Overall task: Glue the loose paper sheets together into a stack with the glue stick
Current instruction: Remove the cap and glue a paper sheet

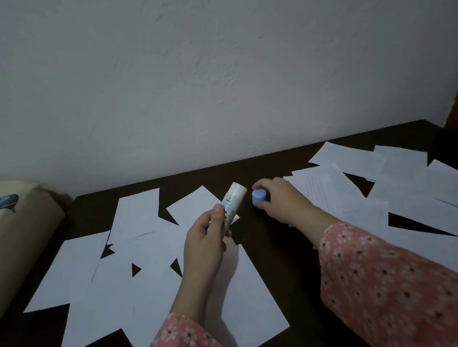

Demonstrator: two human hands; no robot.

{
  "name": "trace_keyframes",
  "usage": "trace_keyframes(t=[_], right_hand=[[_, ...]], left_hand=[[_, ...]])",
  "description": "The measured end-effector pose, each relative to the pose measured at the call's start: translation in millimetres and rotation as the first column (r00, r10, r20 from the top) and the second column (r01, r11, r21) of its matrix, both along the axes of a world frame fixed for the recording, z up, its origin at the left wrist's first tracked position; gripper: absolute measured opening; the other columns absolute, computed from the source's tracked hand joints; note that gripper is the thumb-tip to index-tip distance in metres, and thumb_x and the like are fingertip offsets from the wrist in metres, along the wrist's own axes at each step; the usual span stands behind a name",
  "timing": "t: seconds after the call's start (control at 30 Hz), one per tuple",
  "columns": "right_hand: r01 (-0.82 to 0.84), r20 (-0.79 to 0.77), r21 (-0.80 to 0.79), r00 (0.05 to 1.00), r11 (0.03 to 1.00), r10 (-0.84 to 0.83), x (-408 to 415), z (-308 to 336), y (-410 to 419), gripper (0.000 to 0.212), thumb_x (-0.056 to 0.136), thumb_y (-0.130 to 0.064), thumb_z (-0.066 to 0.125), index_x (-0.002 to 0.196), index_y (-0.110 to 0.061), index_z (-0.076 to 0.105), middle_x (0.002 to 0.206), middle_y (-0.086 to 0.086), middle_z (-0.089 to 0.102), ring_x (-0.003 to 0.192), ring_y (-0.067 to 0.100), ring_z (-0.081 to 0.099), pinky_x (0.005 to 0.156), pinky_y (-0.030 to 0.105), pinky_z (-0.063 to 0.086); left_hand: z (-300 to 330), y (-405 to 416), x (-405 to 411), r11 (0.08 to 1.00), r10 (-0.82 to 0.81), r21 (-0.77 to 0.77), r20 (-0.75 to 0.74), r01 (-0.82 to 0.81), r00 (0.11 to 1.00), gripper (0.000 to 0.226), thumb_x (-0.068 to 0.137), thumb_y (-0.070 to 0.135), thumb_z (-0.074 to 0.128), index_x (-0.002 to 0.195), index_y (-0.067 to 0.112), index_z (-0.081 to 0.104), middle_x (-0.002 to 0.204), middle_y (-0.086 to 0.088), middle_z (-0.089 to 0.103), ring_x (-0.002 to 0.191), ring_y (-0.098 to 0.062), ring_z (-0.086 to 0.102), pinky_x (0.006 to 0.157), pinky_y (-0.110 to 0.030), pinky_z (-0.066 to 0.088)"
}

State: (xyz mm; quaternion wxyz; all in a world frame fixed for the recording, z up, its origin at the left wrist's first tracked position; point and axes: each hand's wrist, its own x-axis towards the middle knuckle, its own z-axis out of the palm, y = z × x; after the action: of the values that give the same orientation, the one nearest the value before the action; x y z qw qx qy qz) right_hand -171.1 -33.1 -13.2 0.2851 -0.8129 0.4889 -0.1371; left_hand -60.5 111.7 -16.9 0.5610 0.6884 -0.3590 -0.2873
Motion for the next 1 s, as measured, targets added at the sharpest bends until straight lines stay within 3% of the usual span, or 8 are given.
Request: trace_keyframes(t=[0.27,0.4,0.5,0.6,0.73,0.83,0.9,1.0], right_hand=[[-0.014,0.021,-0.029,1.000,0.999,0.015,-6,-12,-1,0.062,0.092,-0.019,0.063,0.145,-0.031,0.035,0.138,0.005,0.042,0.127,0.022,0.045,0.104,0.036,0.041],[0.027,0.194,-0.085,0.981,0.996,-0.010,-20,-2,18,0.054,0.094,-0.024,0.060,0.143,-0.029,0.040,0.124,-0.001,0.049,0.102,0.008,0.051,0.088,0.023,0.046],[0.022,0.404,0.083,0.913,0.996,-0.053,-41,7,44,0.037,0.099,-0.034,0.048,0.134,-0.023,0.053,0.116,-0.006,0.057,0.094,0.003,0.052,0.077,0.015,0.042],[-0.089,0.546,0.320,0.831,0.943,-0.107,-61,11,69,0.039,0.095,-0.047,0.046,0.125,-0.025,0.059,0.108,-0.012,0.065,0.096,0.004,0.061,0.077,0.020,0.047],[-0.125,0.653,0.506,0.702,0.853,-0.285,-79,2,80,0.028,0.086,-0.042,0.060,0.111,-0.030,0.064,0.101,-0.012,0.071,0.101,0.008,0.065,0.093,0.033,0.052],[-0.113,0.647,0.586,0.661,0.802,-0.380,-91,-3,83,0.041,0.078,-0.044,0.063,0.112,-0.022,0.066,0.104,-0.004,0.072,0.104,0.015,0.065,0.096,0.038,0.051],[-0.159,0.677,0.571,0.646,0.805,-0.352,-100,-6,86,0.048,0.077,-0.044,0.062,0.115,-0.015,0.065,0.107,0.003,0.071,0.105,0.020,0.066,0.096,0.041,0.052],[-0.249,0.738,0.551,0.591,0.796,-0.326,-111,-8,88,0.047,0.082,-0.038,0.059,0.122,-0.014,0.059,0.115,0.008,0.068,0.110,0.022,0.065,0.095,0.041,0.052]], left_hand=[[1,-2,-1,1.000,-0.001,0.023,-0.031,0.002,1.000,0.041,0.096,0.051,0.042,0.094,0.017,0.066,0.072,0.000,0.058,0.061,-0.009,0.049,0.051,-0.021,0.039],[2,0,-6,0.999,-0.008,0.040,-0.039,0.010,0.999,0.042,0.096,0.051,0.042,0.109,0.019,0.065,0.084,-0.002,0.061,0.066,-0.008,0.052,0.053,-0.020,0.041],[7,2,-17,0.997,-0.042,0.060,-0.060,0.045,0.997,0.034,0.097,0.050,0.041,0.109,0.026,0.062,0.087,-0.004,0.062,0.067,-0.009,0.052,0.053,-0.020,0.040],[9,8,-38,0.984,-0.160,0.057,-0.128,0.168,0.979,0.026,0.098,0.045,0.040,0.104,0.032,0.062,0.091,-0.003,0.063,0.075,-0.010,0.056,0.057,-0.020,0.042],[8,13,-58,0.928,-0.341,0.103,-0.163,0.359,0.926,0.028,0.099,0.043,0.038,0.119,0.038,0.057,0.101,0.000,0.063,0.085,-0.011,0.058,0.063,-0.018,0.045],[5,15,-64,0.854,-0.482,0.100,-0.217,0.510,0.849,0.031,0.099,0.038,0.041,0.127,0.036,0.053,0.100,0.000,0.063,0.076,-0.011,0.057,0.062,-0.020,0.044],[5,17,-67,0.821,-0.538,0.038,-0.278,0.569,0.796,0.032,0.098,0.032,0.045,0.129,0.031,0.053,0.096,-0.003,0.063,0.071,-0.012,0.057,0.063,-0.023,0.048],[5,17,-67,0.801,-0.555,0.046,-0.318,0.597,0.769,0.039,0.089,0.033,0.053,0.126,0.020,0.056,0.097,-0.007,0.066,0.078,-0.015,0.064,0.071,-0.025,0.053]])
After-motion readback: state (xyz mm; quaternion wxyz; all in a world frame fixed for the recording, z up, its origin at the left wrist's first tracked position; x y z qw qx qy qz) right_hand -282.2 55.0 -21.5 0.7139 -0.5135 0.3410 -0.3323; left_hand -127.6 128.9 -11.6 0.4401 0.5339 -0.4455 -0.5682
